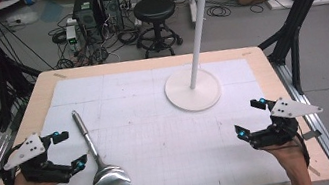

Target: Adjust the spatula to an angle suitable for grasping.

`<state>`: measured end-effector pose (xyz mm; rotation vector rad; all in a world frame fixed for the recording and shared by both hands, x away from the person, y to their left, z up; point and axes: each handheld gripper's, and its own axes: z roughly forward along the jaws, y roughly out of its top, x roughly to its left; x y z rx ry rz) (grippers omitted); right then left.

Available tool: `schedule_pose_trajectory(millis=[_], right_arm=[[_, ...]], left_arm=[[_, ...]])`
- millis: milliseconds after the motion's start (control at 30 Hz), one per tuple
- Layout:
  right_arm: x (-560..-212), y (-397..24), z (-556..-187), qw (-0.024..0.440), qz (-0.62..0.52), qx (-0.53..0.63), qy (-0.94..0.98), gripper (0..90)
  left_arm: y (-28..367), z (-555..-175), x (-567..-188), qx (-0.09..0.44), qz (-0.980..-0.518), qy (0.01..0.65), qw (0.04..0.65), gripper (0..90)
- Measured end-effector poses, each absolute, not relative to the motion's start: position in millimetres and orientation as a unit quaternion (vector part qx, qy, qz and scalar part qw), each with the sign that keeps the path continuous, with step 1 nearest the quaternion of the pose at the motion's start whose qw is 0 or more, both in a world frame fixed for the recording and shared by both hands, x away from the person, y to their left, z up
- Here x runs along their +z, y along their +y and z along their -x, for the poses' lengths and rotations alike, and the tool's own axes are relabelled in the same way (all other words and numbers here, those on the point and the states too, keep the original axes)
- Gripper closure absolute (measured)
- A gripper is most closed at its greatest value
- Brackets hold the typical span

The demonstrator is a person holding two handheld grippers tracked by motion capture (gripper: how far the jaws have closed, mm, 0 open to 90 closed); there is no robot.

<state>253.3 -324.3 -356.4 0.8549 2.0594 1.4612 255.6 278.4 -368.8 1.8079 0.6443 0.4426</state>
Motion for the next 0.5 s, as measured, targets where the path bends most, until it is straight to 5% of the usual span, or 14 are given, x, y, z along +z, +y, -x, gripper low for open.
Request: schedule_pose_trajectory(millis=[500], right_arm=[[-358.2, -326.3, -258.4, 0.231, -0.314, 0.536, 0.748, 0.6]], left_arm=[[284.5, -255.3, -369.3, 0.192, -0.757, 0.281, 0.557, 1.7]])
